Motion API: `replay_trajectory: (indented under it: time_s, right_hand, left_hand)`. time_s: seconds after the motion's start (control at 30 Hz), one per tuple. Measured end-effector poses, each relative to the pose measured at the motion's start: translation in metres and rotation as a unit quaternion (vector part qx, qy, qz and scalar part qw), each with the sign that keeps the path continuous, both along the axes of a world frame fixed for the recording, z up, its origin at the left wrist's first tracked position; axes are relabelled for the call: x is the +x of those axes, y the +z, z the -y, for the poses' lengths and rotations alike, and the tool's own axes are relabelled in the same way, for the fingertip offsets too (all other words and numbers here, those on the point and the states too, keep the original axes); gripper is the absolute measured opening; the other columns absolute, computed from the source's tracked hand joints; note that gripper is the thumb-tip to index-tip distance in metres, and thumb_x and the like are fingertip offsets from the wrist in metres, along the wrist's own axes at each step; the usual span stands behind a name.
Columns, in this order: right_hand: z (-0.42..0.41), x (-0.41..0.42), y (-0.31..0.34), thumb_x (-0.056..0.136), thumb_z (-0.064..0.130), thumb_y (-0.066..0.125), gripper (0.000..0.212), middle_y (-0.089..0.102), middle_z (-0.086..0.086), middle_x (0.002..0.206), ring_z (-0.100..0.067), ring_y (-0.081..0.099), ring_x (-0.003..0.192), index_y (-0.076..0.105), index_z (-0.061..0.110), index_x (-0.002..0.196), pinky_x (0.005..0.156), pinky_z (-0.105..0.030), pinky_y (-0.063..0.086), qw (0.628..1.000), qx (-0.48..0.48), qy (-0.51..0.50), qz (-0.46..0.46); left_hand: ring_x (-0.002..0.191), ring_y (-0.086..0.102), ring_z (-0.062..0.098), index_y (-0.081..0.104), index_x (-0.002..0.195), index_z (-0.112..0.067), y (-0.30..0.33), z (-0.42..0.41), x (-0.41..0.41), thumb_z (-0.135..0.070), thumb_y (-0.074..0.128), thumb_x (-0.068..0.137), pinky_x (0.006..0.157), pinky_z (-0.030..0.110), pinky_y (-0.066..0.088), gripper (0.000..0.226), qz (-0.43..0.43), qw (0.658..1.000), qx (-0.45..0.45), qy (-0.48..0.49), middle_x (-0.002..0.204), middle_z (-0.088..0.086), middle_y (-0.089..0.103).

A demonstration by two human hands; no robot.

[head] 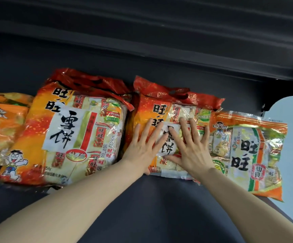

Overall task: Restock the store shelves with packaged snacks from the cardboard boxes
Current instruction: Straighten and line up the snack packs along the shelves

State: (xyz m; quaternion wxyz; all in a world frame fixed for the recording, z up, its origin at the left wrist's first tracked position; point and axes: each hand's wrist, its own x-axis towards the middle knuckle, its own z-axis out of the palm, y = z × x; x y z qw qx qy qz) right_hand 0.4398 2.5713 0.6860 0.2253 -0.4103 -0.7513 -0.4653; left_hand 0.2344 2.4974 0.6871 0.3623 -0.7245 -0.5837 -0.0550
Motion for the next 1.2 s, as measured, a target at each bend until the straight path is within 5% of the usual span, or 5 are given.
replay_trajectory:
  time_s: [0.27,0.57,0.9,1.03,1.2]
  right_hand:
    - [0.041,-0.009,0.021,0.105,0.055,0.022,0.058,0.024,-0.008,0.165,-0.034,0.014,0.153,0.030,0.030,0.156,0.118,-0.066,0.012,0.994,-0.040,0.034,-0.093]
    - [0.105,-0.088,0.054,0.104,0.049,0.031,0.055,0.038,-0.017,0.154,-0.039,0.030,0.145,0.039,0.022,0.150,0.113,-0.063,0.029,0.976,-0.042,0.057,-0.207]
    - [0.157,-0.226,-0.002,0.087,0.084,0.036,0.090,0.009,-0.011,0.168,-0.037,0.003,0.154,0.021,0.032,0.159,0.116,-0.070,0.016,0.991,-0.092,0.095,-0.025]
    - [0.139,-0.242,-0.014,0.082,0.090,0.031,0.104,-0.007,-0.014,0.168,-0.039,-0.008,0.153,0.001,0.029,0.161,0.114,-0.074,0.015,0.995,-0.095,0.032,0.004]
    - [0.115,-0.247,-0.018,0.081,0.088,0.028,0.106,-0.001,-0.019,0.167,-0.044,-0.001,0.153,0.005,0.023,0.162,0.110,-0.075,0.023,0.997,-0.079,-0.003,0.004]
  left_hand:
    - [0.147,-0.024,0.041,0.003,0.158,-0.008,0.028,0.049,-0.010,-0.022,0.050,0.098,0.119,0.059,-0.011,0.078,-0.024,0.997,0.071,-0.033,0.164,0.018,-0.010]
    - [0.148,-0.022,0.035,-0.006,0.158,-0.012,0.052,0.094,-0.127,-0.062,0.056,0.089,0.122,0.054,-0.008,0.105,0.061,0.993,0.066,-0.070,0.164,0.014,-0.015]
    - [0.138,-0.044,0.032,-0.035,0.148,-0.020,0.006,0.115,-0.260,-0.096,0.038,0.065,0.117,0.063,-0.010,0.135,0.103,0.990,-0.026,-0.096,0.149,0.010,-0.050]
    - [0.141,-0.039,0.035,-0.029,0.152,-0.018,-0.002,0.097,-0.269,-0.098,0.038,0.063,0.115,0.068,-0.005,0.137,0.088,0.987,0.010,-0.135,0.153,0.012,-0.043]
    - [0.145,-0.029,0.041,-0.018,0.156,-0.018,-0.008,0.070,-0.268,-0.096,0.039,0.064,0.114,0.071,0.000,0.133,0.065,0.988,0.048,-0.134,0.159,0.017,-0.030]
